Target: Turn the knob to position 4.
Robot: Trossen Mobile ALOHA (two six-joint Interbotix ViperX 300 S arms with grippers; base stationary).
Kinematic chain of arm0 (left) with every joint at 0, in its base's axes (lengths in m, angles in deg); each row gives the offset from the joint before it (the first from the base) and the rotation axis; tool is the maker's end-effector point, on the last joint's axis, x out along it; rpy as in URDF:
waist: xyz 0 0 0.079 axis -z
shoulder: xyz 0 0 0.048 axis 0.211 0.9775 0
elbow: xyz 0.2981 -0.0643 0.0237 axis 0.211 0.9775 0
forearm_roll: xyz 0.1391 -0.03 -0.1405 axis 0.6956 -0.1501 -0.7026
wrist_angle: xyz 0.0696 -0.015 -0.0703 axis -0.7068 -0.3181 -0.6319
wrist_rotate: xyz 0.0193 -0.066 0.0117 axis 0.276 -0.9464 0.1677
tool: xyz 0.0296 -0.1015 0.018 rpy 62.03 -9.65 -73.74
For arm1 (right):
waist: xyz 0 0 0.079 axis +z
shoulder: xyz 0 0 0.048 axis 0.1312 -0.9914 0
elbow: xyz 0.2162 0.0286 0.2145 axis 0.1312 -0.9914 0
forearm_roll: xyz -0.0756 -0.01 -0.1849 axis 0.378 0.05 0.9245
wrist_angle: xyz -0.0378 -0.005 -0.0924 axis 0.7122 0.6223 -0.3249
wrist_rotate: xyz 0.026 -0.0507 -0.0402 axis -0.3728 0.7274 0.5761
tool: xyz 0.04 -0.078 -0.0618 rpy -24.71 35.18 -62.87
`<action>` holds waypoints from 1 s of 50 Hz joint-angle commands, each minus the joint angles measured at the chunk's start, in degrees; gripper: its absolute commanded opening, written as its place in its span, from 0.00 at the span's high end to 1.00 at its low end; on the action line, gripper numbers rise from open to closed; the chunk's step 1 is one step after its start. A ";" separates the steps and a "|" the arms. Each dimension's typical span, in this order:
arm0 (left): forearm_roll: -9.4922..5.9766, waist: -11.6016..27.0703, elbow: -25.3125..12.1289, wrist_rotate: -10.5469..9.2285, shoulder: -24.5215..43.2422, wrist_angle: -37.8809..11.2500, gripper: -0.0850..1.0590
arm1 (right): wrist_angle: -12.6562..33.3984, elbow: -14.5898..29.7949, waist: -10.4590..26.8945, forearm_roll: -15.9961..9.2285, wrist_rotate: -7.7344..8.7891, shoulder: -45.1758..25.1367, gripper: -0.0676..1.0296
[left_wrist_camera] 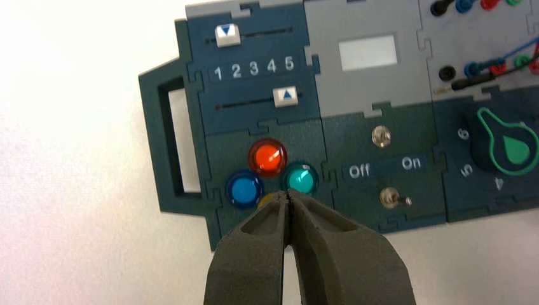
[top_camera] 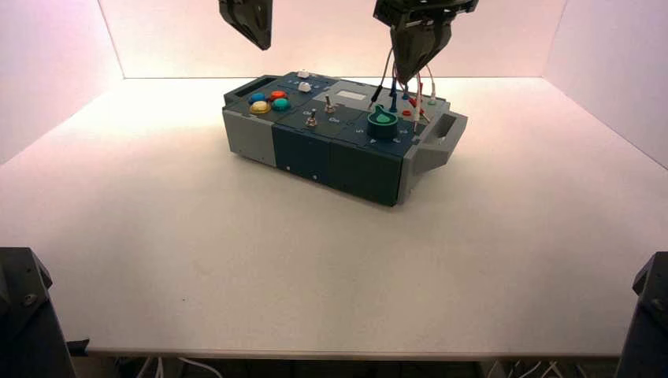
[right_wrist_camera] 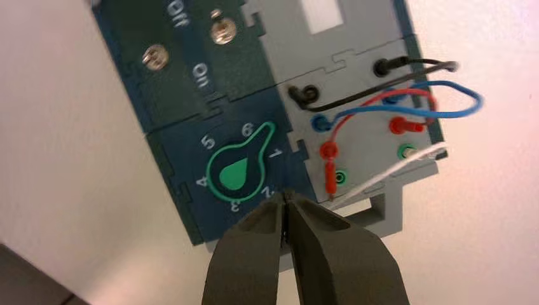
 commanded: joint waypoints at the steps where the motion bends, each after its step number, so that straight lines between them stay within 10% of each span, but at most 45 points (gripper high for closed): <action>1: 0.00 0.00 -2.46 0.26 -2.20 -2.64 0.95 | -0.09 1.85 -0.44 -0.26 -2.02 0.53 0.96; 12: 0.00 0.00 -3.52 0.26 -2.99 -6.24 0.95 | -0.18 2.46 -0.53 -0.44 -6.06 -0.88 0.96; 50: -0.18 0.00 -0.35 -0.09 -9.23 -9.23 0.95 | -0.88 4.66 -0.53 -0.88 -6.33 -5.36 0.96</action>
